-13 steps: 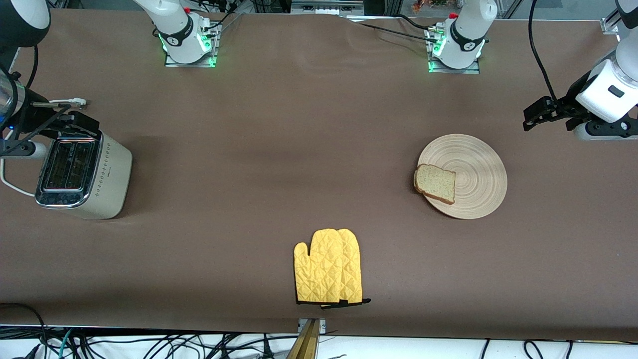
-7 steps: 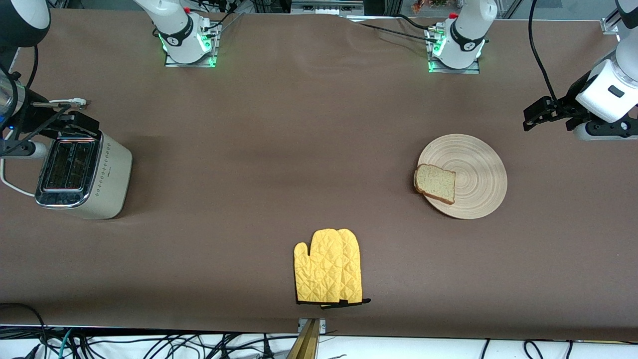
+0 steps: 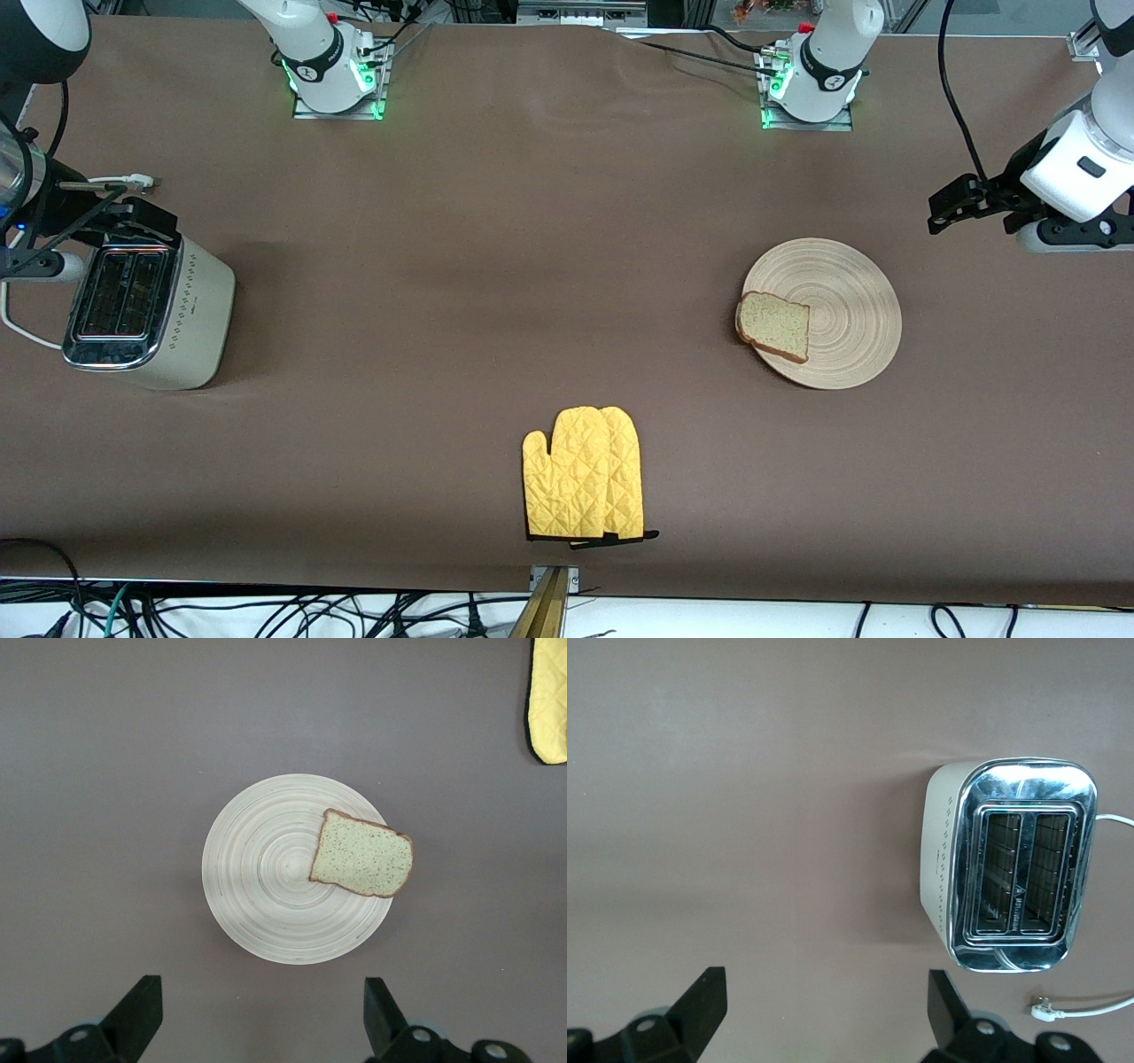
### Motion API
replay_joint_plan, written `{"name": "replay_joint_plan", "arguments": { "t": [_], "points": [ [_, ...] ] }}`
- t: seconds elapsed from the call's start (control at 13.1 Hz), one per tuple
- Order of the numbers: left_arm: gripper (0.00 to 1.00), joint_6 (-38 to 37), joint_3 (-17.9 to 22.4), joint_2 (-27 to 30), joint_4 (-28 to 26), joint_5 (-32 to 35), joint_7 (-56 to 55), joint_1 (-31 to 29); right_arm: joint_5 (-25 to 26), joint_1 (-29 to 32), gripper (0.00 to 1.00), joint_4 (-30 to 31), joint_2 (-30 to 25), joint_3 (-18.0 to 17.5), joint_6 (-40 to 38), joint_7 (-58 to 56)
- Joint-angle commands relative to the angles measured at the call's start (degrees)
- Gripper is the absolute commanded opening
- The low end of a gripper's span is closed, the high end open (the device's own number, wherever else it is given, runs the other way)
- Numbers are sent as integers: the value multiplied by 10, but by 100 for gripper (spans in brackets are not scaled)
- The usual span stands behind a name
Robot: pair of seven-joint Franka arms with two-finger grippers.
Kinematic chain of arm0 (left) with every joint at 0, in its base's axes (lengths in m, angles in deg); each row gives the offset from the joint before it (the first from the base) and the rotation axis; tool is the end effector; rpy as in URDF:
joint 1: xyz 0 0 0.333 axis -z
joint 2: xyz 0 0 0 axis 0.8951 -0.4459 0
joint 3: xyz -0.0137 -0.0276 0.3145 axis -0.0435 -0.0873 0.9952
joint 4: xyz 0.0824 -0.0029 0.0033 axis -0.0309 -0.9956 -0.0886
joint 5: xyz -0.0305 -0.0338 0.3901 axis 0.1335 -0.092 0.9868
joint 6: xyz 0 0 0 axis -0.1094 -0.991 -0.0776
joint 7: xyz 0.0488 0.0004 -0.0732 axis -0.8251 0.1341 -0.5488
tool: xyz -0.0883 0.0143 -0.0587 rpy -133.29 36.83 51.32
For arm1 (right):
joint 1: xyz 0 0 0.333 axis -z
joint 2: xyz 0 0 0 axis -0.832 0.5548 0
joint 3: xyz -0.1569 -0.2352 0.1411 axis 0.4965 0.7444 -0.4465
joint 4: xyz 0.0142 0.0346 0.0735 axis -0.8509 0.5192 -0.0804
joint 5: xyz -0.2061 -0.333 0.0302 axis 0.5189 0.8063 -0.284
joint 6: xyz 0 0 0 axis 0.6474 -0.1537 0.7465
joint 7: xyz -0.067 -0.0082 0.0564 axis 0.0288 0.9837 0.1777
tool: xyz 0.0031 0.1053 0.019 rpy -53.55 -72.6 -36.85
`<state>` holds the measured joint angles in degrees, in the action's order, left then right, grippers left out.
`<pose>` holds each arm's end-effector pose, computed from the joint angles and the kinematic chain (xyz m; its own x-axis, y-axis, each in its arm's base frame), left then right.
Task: Move plate and put bread in toaster
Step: 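Lower the left gripper to the wooden plate's rim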
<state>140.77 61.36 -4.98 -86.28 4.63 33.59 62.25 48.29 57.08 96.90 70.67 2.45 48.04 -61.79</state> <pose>0.5502 -0.0268 0.5809 0.9973 0.0436 -0.0598 0.0432 -0.9990 -0.0075 0.5879 0.0144 0.5770 0.9959 0.0034 -0.0904 0.0063 -0.9995 0.0312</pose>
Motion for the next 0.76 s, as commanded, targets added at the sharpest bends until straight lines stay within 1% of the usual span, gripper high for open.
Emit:
{"name": "replay_joint_plan", "arguments": {
  "t": [0.0,0.08,0.23,0.38,0.53,0.69],
  "points": [
    [100,-9,2,-14,22,5,9,-5,-7,3,100,-15,6,-2,-5,-4],
    [100,-10,4,-33,39,-10,37,-10,-8,4,100,-15,6,-2,-5,-4],
    [100,-10,5,-54,45,-67,129,-58,-8,4,100,-15,6,-2,-5,-3],
    [100,-11,5,-87,44,-130,155,-107,-8,4,100,-15,6,-2,-5,-3],
    [100,-34,5,-123,44,-189,171,-155,-8,5,100,-15,6,-2,-5,-3],
    [100,-42,5,-158,44,-240,240,-200,-8,5,100,-15,6,-2,-5,-3]
  ]
}}
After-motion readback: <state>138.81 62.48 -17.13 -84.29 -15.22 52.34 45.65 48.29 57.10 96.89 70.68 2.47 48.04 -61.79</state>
